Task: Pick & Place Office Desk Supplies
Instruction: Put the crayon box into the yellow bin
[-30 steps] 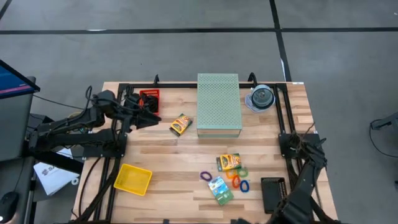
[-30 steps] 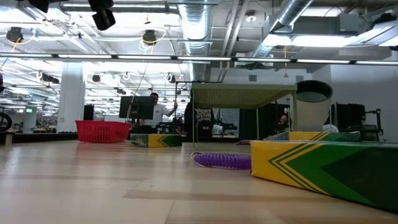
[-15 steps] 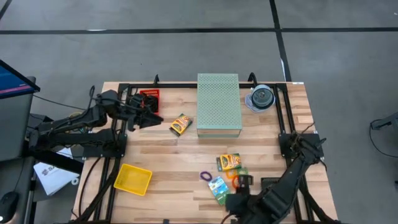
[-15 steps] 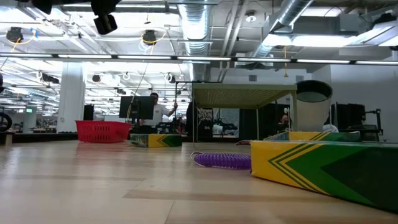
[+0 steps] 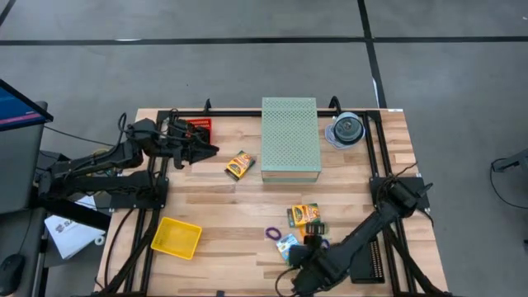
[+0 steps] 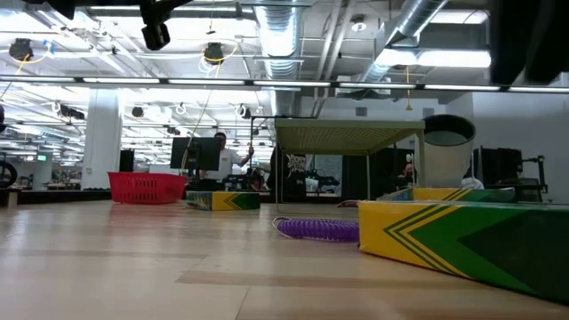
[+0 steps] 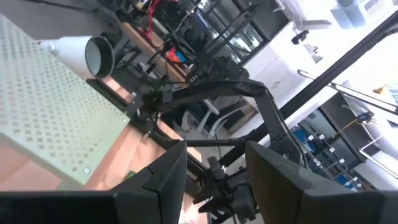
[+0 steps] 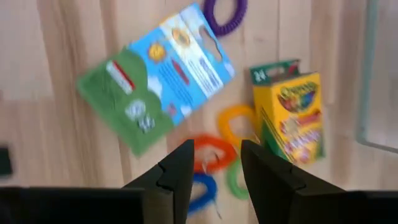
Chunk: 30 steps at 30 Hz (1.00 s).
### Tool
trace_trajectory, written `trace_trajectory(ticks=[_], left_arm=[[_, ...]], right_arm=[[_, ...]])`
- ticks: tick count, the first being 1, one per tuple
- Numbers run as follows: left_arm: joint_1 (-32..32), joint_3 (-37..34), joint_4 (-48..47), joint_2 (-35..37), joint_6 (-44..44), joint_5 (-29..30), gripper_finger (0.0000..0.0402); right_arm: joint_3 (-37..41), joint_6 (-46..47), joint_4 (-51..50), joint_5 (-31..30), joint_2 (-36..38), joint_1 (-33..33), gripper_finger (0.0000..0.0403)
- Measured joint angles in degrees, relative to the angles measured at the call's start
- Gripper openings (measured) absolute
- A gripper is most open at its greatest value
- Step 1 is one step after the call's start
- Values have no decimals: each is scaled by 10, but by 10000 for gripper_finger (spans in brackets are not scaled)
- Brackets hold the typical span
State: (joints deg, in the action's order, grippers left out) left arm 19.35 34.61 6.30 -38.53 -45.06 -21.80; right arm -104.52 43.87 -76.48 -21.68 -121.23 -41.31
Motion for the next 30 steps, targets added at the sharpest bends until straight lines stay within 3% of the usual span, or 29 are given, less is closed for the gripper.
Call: trace_trajectory(ticks=[4, 8, 13, 17, 22, 30], left_arm=[[-4, 0, 1, -9, 0, 4, 159], [-8, 0, 2, -25, 0, 4, 159], [-8, 0, 1, -46, -4, 4, 159], [-21, 0, 3, -51, -22, 5, 159], [-59, 0, 2, -51, -26, 6, 159], [-133, 0, 7, -51, -49, 56, 159]], right_arm=[[28, 38, 37, -37, 0, 11, 129], [35, 70, 22, -36, 0, 38, 142], [20, 151, -15, 23, 1, 74, 185], [-31, 131, -27, 52, 2, 72, 223], [-100, 110, -34, 26, 4, 52, 238], [-92, 84, -11, -50, -1, 6, 238]])
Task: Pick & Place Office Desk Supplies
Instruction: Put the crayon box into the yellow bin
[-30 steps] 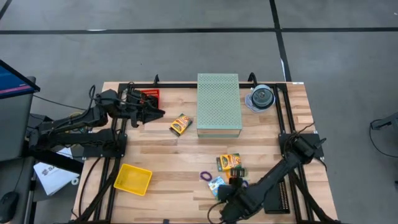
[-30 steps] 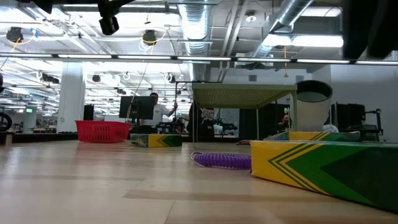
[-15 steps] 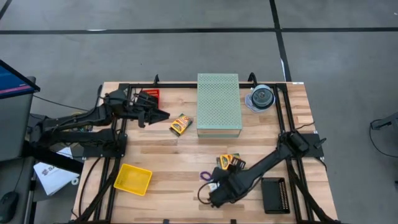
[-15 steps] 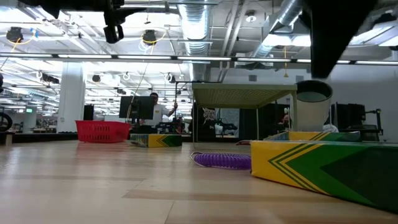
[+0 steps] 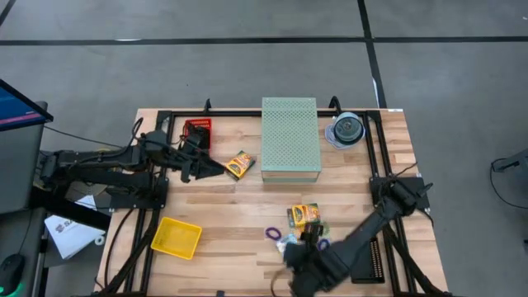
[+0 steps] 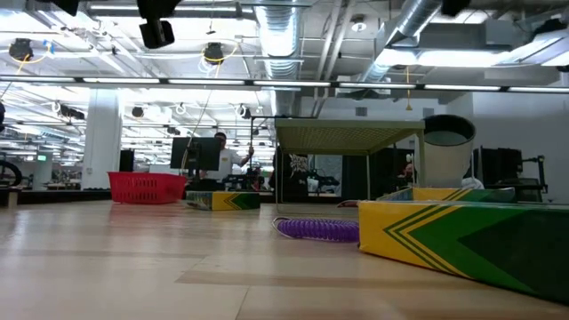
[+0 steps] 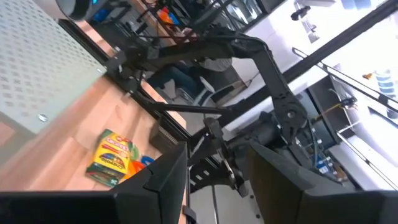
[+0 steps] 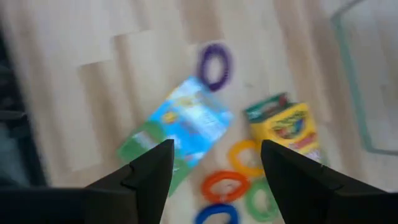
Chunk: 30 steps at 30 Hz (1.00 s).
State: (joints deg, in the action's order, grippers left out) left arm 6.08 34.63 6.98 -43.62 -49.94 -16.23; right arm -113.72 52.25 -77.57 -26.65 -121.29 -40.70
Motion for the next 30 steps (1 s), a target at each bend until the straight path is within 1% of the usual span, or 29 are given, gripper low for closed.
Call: trace_trajectory(ticks=[3, 5, 8, 13, 18, 23, 26, 30], left_arm=[[-26, 0, 0, 0, 0, 3, 159], [-48, 0, -1, 0, 6, 5, 159], [-91, 0, -14, 0, 30, 25, 159], [-168, 0, -40, -6, 63, 96, 159], [-240, 0, -46, -31, 102, 192, 159], [-286, 0, -46, -83, 104, 253, 159], [-309, 0, -44, -117, 104, 286, 159], [-334, 0, -28, -172, 103, 333, 159]], right_arm=[[1, 10, 13, -20, 0, -28, 238], [1, 12, 22, -20, 0, -40, 237], [1, 11, 47, -20, 0, -53, 236], [9, 5, 68, -21, 1, -48, 236], [64, 3, 60, -23, 0, -10, 236], [137, 24, 59, -14, 0, 16, 236], [168, 43, 41, -5, -1, 24, 236], [186, 81, 54, -32, -1, 31, 236]])
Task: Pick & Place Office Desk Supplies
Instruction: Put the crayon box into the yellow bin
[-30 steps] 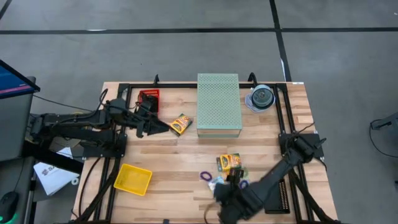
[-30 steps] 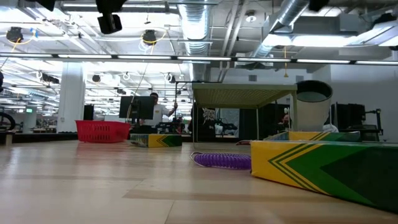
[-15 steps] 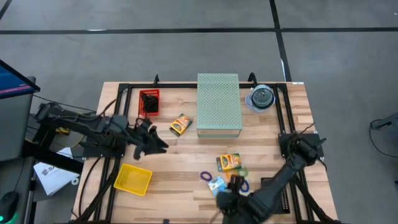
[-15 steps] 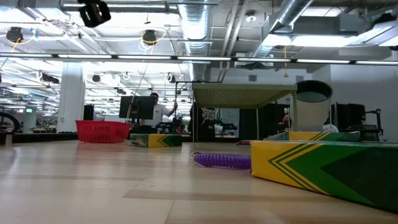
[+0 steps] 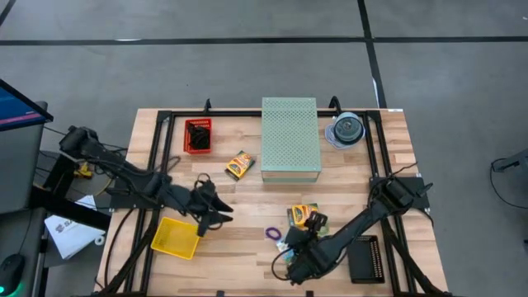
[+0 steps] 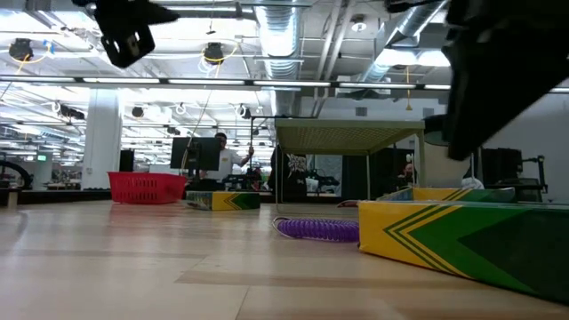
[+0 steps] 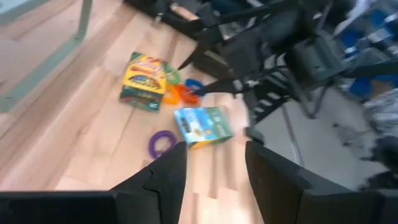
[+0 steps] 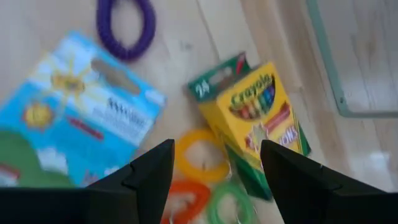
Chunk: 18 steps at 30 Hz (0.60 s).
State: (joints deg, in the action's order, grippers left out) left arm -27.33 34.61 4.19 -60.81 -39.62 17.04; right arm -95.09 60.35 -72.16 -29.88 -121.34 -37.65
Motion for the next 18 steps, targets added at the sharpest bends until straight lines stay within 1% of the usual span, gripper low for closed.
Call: trace_trajectory(ticks=[2, 5, 8, 14, 16, 18], left_arm=[[-12, 0, 17, -32, 0, 30, 159], [-28, 0, 44, -84, 0, 69, 159], [-42, 0, 71, -137, -8, 86, 159], [-65, 0, 163, -228, -31, 84, 159], [-70, 0, 208, -254, -31, 80, 159], [-74, 0, 235, -273, -32, 80, 159]], right_arm=[[9, 1, 41, -13, 0, 0, 236], [36, -8, 118, -15, 0, 0, 236], [63, -23, 160, -15, -1, -3, 236], [72, -73, 112, -29, -6, 8, 236], [72, -74, 101, -32, -5, 11, 236], [69, -65, 100, -20, -5, 14, 236]])
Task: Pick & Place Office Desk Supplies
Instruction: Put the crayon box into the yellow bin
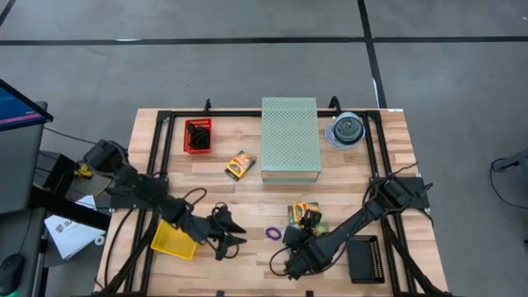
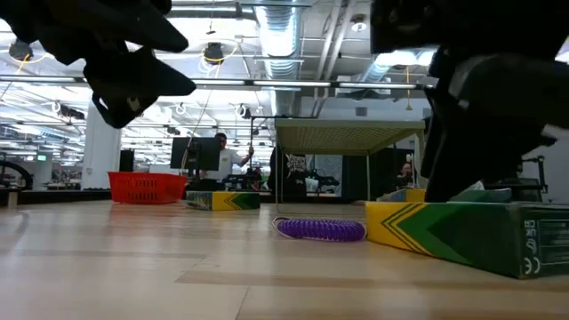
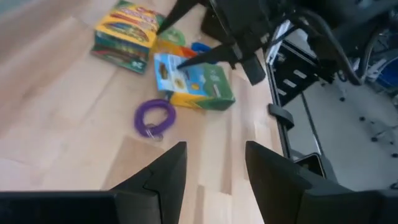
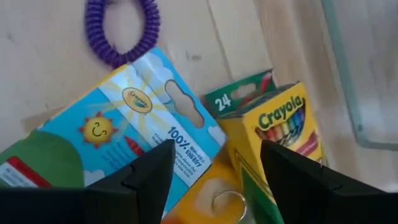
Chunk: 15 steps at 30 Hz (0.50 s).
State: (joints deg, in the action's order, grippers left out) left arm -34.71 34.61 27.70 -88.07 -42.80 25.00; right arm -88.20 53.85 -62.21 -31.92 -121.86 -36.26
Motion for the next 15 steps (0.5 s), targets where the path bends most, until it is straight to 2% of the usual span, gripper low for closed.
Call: trace_trajectory(ticks=[3, 10, 15], left_arm=[[0, 0, 34, -19, -10, -11, 159], [3, 0, 34, -22, -10, -13, 159], [4, 0, 34, -22, -9, -13, 159]], right_arm=[[-18, 7, 6, 32, 0, -5, 236], [-37, 115, 90, 86, -3, -50, 236], [-74, 165, 60, 113, -3, -57, 236]])
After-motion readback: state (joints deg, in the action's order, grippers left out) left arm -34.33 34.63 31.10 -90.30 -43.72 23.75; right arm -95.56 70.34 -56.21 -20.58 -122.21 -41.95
